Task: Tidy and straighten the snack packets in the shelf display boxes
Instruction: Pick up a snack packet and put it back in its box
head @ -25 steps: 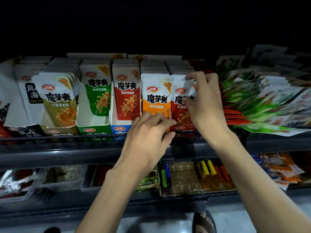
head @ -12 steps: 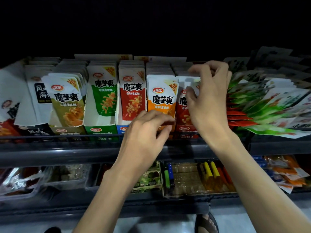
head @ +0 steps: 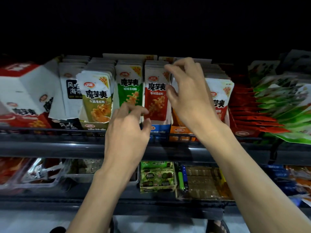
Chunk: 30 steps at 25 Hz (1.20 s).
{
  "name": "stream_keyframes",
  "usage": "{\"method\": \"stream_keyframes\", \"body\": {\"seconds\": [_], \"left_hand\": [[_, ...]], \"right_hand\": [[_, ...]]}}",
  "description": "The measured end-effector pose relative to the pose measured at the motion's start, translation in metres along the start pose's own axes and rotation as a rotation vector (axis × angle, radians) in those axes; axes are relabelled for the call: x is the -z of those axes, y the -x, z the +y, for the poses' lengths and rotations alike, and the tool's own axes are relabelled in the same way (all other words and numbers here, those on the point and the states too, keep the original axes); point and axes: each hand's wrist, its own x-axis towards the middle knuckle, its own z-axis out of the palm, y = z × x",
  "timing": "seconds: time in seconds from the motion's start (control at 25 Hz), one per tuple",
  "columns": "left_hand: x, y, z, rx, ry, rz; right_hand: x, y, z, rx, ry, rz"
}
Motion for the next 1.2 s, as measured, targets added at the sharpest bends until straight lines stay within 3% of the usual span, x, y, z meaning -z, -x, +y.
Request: {"method": "stream_keyframes", "body": {"seconds": [0.2,0.44,1.0,1.2], "left_hand": [[0.005,0.001,-0.011,-0.070,-0.060,-0.110],[0.004,-0.001,-0.015,-0.085,-0.049,-0.112],[0.004,0.001,-0.015,-0.088,-0.067,-0.104],[0.003,0.000,-0.015,-0.086,-0.078,-0.105]], "right_hand": [[-0.015,-0.015,-0.003,-0.038,0.134,-0.083],[-0.028,-0.016,-0.005,-0.044,0.259,-0.137],[-0.026,-0.009,0.001,-0.076,-0.108,0.011],[-0.025,-0.010,0.003,-0.079,-0.112,0.074]]}}
